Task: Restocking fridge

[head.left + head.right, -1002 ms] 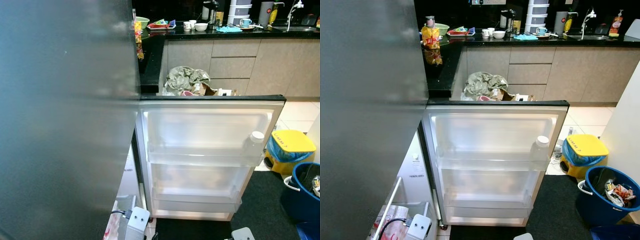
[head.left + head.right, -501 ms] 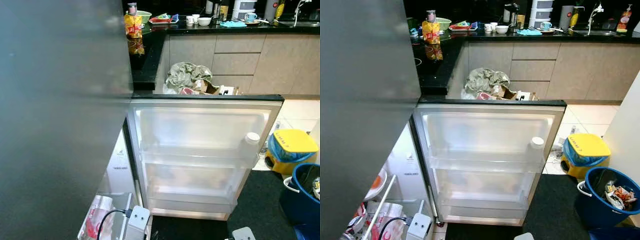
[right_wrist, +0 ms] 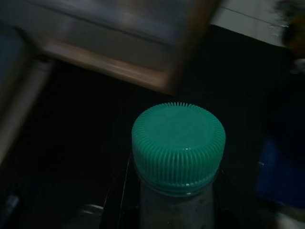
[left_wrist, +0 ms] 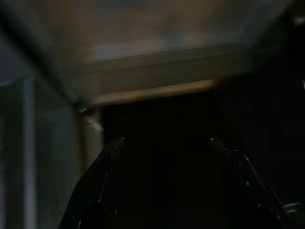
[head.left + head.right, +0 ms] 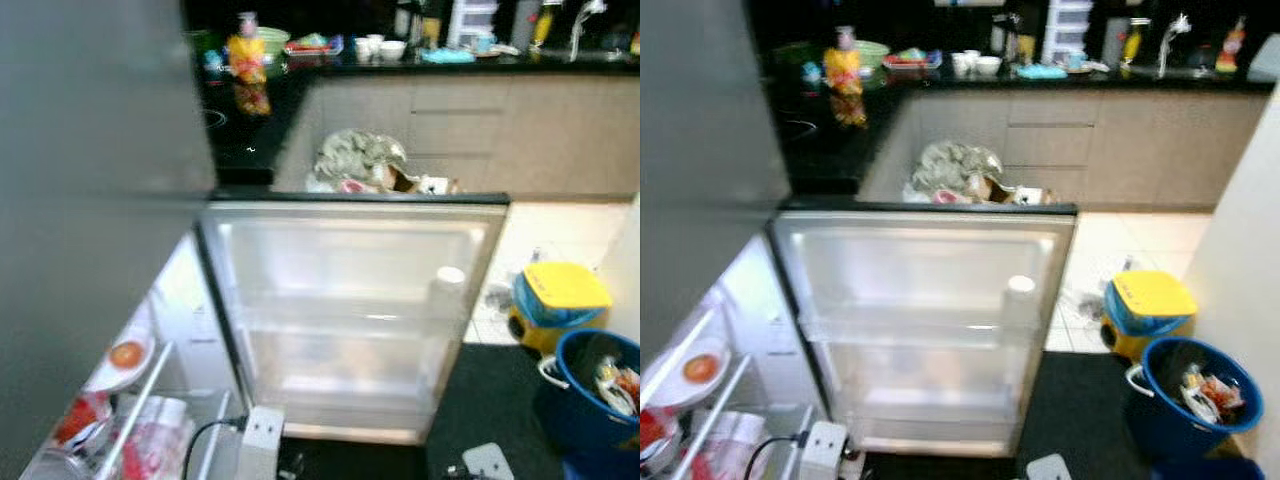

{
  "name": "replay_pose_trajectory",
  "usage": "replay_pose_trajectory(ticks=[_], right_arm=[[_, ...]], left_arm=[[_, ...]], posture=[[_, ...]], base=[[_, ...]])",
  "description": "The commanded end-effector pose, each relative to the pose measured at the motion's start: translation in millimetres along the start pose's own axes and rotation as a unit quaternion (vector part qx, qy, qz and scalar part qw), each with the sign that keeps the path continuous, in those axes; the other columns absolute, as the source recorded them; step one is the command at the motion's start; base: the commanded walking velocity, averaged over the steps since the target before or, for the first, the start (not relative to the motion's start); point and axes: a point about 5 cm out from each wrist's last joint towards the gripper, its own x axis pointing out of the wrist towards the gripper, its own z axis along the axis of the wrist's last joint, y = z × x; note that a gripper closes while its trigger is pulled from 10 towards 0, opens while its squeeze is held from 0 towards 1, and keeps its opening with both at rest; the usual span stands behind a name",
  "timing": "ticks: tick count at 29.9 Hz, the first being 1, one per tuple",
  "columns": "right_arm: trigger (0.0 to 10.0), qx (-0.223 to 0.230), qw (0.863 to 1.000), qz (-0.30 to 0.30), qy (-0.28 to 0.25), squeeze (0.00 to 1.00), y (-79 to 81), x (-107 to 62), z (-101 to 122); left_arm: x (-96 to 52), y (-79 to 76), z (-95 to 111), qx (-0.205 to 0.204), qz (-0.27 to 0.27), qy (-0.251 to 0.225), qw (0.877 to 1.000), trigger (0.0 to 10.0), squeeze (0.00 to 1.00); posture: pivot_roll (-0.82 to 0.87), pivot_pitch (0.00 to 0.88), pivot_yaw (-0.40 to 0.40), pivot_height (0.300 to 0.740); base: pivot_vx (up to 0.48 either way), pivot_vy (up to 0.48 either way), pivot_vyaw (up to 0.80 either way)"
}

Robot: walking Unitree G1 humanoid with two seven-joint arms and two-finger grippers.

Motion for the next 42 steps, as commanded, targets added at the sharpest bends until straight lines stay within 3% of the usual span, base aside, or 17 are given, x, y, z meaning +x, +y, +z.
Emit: replay_pose_trajectory(ticks=[1, 25, 42], right_arm=[[10.0, 0.003, 1.000, 0.007, 0.001, 0.00, 6.0, 0.7, -0.6], [10.0, 0.013, 1.000, 0.011, -0.004, 0.00, 10.1, 1.3, 0.5], [10.0, 0.068, 0.994, 0.053, -0.070, 0.00, 24.3, 8.7, 30.5]], left_arm=[[-5.1, 6.0, -10.5, -0.006, 0.014, 0.018, 1.000, 10.0, 0.00], [-7.4, 27.1, -10.5, 0.013, 0.066, 0.034, 0.997, 10.0, 0.00], [-4.1, 43.6, 7.9, 0.027, 0.093, 0.011, 0.995, 10.0, 0.00]], posture=[[-0.09, 0.098, 0.018, 0.740], [-0.07, 0.100, 0.026, 0.740], [-0.05, 0.097, 0.057, 0.740]], base=[[0.000, -0.480, 0.00], [0.000, -0.055, 0.00], [0.000, 0.000, 0.00]])
